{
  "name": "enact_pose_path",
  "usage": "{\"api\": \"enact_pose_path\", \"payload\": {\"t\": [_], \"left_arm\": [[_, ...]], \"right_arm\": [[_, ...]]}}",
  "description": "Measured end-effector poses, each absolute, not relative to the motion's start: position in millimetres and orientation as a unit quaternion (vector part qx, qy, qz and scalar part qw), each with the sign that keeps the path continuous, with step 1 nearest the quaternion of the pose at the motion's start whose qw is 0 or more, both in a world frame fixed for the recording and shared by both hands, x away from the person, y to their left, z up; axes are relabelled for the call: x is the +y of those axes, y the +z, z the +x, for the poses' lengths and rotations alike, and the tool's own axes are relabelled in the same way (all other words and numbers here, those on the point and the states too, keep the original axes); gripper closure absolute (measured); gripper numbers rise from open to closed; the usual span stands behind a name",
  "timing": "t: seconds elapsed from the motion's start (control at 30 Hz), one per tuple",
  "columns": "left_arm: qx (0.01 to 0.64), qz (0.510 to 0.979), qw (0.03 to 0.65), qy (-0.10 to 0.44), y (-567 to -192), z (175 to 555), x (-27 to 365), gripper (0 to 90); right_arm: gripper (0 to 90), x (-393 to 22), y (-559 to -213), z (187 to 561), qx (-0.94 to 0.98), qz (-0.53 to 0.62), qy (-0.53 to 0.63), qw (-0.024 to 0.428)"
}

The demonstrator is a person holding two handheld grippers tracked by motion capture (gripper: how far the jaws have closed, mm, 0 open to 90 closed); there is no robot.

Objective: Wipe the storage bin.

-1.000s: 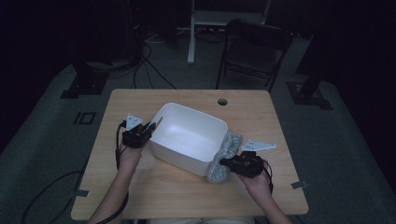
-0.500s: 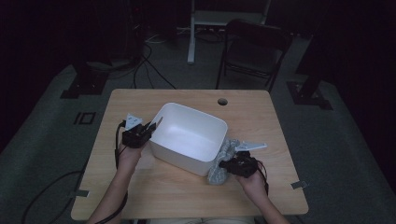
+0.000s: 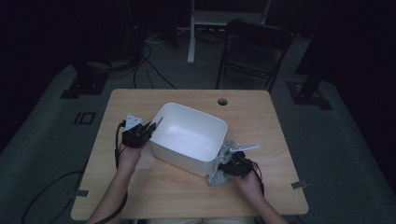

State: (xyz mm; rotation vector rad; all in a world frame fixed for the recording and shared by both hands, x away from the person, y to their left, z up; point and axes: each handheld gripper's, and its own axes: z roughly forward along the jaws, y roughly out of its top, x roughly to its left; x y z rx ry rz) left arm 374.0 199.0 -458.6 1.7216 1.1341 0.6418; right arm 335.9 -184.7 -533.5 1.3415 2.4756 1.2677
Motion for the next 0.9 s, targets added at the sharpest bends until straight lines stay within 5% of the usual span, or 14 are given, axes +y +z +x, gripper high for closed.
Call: {"api": "enact_pose_path", "payload": {"t": [0.13, 0.5, 0.9], "left_arm": [[0.462, 0.706, 0.465, 0.269, -458.0, 373.7, 198.1, 80.9], [0.46, 0.705, 0.47, 0.266, -458.7, 373.6, 196.7, 80.9], [0.459, 0.706, 0.473, 0.259, -458.6, 374.5, 197.3, 80.6]], "right_arm": [[73.2, -186.3, -534.3, 338.2, 0.799, 0.44, 0.41, 0.014], [73.0, -208.2, -466.9, 313.0, 0.761, 0.391, 0.516, 0.035], [73.4, -192.0, -492.1, 322.5, 0.779, 0.414, 0.468, 0.047]]}}
